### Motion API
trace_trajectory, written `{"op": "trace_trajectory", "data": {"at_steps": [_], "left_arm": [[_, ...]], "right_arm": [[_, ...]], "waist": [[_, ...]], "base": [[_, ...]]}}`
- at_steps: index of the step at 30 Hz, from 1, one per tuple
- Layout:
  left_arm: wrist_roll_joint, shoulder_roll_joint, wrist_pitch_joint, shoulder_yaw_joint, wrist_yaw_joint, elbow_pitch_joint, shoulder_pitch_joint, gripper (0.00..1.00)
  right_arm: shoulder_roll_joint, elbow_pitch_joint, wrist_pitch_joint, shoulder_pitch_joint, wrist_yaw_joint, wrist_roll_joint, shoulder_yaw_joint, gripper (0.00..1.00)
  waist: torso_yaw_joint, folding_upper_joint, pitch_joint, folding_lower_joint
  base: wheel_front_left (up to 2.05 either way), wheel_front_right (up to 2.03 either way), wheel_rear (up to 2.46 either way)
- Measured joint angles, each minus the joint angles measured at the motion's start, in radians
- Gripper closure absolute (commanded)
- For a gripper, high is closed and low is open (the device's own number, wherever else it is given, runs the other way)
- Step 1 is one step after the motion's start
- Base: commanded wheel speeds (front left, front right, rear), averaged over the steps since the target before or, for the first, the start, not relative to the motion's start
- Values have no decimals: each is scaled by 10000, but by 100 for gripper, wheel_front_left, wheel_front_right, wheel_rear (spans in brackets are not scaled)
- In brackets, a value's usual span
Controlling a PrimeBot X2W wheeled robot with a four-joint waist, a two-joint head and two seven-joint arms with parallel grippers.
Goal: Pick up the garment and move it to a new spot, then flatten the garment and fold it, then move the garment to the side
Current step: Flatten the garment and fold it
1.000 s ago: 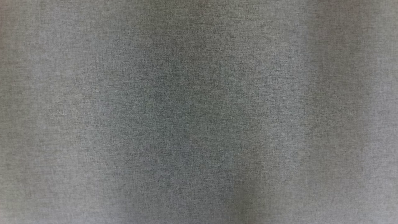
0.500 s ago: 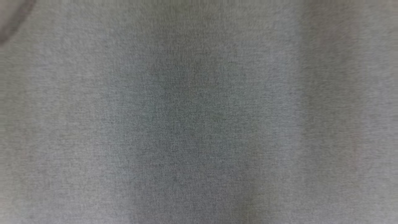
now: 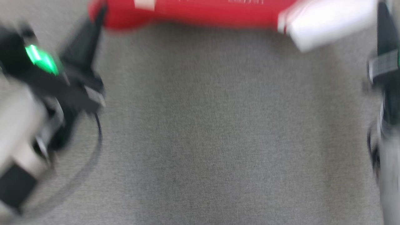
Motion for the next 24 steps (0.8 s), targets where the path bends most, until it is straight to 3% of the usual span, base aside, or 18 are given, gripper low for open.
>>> {"op": "trace_trajectory", "data": {"at_steps": [5,6,9,17,24], "left_arm": [[1174,-362,-8,917,493,-1051,2983,100],[1174,-362,-8,917,493,-1051,2983,100],[1912,-593,-6,1248,696,-1137,4431,100],[3202,-1277,-8,2412,1028,-1106,7426,100],[4744,-1478,-8,2573,1425,-581,9134,100]], "right_arm": [[903,-2408,447,3895,-2,765,-1528,100],[903,-2408,447,3895,-2,765,-1528,100],[1517,-3246,1172,5804,-2,750,-1877,100],[2082,-3595,2500,8199,-2,401,-2184,100],[2144,-3436,3386,9777,-2,207,-1937,100]], "waist": [[120,0,-774,0],[120,0,-774,0],[217,0,-1146,-1],[152,0,-1835,1],[121,1,-2369,3]], "base": [[0,0,0],[0,0,0],[0,0,0],[0,0,0],[0,0,0]]}}
